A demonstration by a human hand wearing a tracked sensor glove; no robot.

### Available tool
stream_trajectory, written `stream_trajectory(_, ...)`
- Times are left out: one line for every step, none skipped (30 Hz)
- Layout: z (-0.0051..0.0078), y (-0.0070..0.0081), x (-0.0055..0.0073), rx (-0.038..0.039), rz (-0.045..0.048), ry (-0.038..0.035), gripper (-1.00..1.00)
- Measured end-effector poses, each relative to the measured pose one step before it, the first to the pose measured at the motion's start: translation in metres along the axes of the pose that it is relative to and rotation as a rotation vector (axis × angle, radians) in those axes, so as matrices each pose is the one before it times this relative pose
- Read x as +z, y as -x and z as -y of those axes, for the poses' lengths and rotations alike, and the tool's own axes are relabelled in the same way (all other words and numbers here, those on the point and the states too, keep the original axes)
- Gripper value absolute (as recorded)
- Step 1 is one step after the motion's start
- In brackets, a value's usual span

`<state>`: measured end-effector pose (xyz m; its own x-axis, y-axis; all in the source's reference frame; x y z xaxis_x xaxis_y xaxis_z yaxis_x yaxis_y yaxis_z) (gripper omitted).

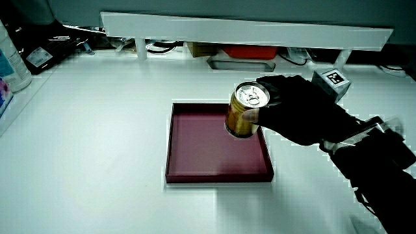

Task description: Place red bull into plate

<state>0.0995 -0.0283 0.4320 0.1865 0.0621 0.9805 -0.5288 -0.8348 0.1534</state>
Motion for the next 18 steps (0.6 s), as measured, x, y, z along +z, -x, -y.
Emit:
stream_trajectory(-0.00140, -0.00009, -0.00361, -0.00748, 0.01083, 0.00379, 0.00)
stream_trajectory(-0.00130, 0.00040, -0.00386, -0.01453, -0.00441, 0.00555, 0.00)
stream_trajectory(-0.00232, -0.00381, -0.00351, 0.01058, -0.00164, 0.00258, 0.00)
stream_trajectory(-0.00208, -0.00217, -0.00394, 0.01987, -0.01850, -0.00073, 0.00)
stream_trajectory(-0.00160, -0.00213, -0.00364, -0.00806, -0.00393, 0.00575, 0.00)
stream_trajectory(-0.00131, -0.00180, -0.00362, -0.02111, 0.00631, 0.00815, 0.00)
stream_trajectory(-0.00180, -0.00346, -0.00297, 0.00297, 0.01567, 0.00060, 0.00)
stream_trajectory(-0.00139, -0.00192, -0.00322, 0.00608, -0.00249, 0.00430, 0.00)
stream_trajectory(-0.00070, -0.00187, -0.00313, -0.03096, -0.00742, 0.00740, 0.00)
stream_trajectory(-0.00154, -0.00323, -0.00266, -0.01100, 0.01279, 0.00525, 0.00)
stream_trajectory(-0.00136, -0.00264, -0.00284, -0.00240, -0.00842, 0.00692, 0.00)
stream_trajectory(-0.00120, -0.00286, -0.00251, 0.00412, -0.00319, 0.00267, 0.00)
stream_trajectory(-0.00036, -0.00387, -0.00203, -0.02252, 0.02396, 0.00118, 0.00)
stream_trajectory(-0.00036, -0.00343, -0.00247, -0.01323, -0.00354, 0.00220, 0.00)
stream_trajectory(-0.00070, -0.00281, -0.00227, -0.00387, -0.00743, 0.00263, 0.00)
stream_trajectory(-0.00069, -0.00339, -0.00249, -0.01668, -0.00538, 0.00342, 0.00)
stream_trajectory(-0.00131, -0.00363, -0.00232, 0.00587, 0.00925, 0.00152, 0.00)
stream_trajectory(-0.00059, -0.00194, -0.00236, -0.00635, -0.01449, 0.00681, 0.00)
